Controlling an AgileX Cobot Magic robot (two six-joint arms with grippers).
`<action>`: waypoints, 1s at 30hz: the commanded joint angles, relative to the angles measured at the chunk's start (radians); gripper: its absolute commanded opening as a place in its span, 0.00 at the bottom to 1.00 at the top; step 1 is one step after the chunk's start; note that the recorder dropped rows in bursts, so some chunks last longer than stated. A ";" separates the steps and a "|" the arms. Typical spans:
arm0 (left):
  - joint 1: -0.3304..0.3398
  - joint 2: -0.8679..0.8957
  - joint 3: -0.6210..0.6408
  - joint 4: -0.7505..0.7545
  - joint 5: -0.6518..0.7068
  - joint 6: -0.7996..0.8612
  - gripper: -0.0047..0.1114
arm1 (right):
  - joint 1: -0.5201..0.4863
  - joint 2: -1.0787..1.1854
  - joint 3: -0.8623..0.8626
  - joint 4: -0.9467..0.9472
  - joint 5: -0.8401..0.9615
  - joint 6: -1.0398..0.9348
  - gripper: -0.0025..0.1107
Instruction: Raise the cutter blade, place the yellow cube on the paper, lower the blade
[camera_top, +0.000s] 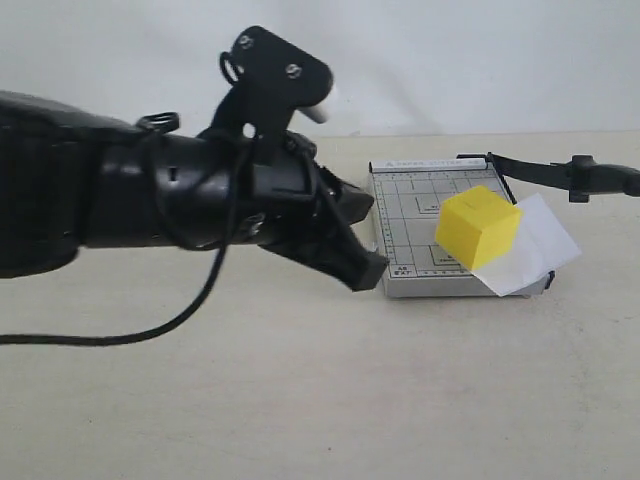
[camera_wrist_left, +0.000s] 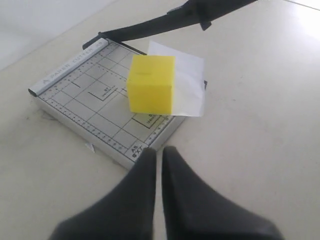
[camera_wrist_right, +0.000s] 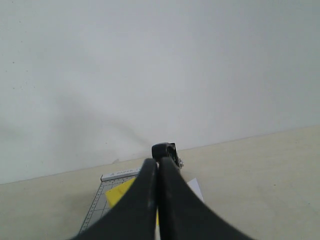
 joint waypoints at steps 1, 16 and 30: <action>-0.001 -0.151 0.120 0.000 0.016 -0.012 0.08 | 0.001 -0.007 -0.001 0.001 -0.008 -0.001 0.02; -0.001 -1.097 0.667 0.000 -0.037 -0.153 0.08 | 0.001 -0.007 -0.001 0.001 -0.008 -0.001 0.02; -0.001 -1.500 0.887 0.000 -0.022 -0.333 0.08 | 0.001 -0.007 -0.001 0.001 -0.008 -0.001 0.02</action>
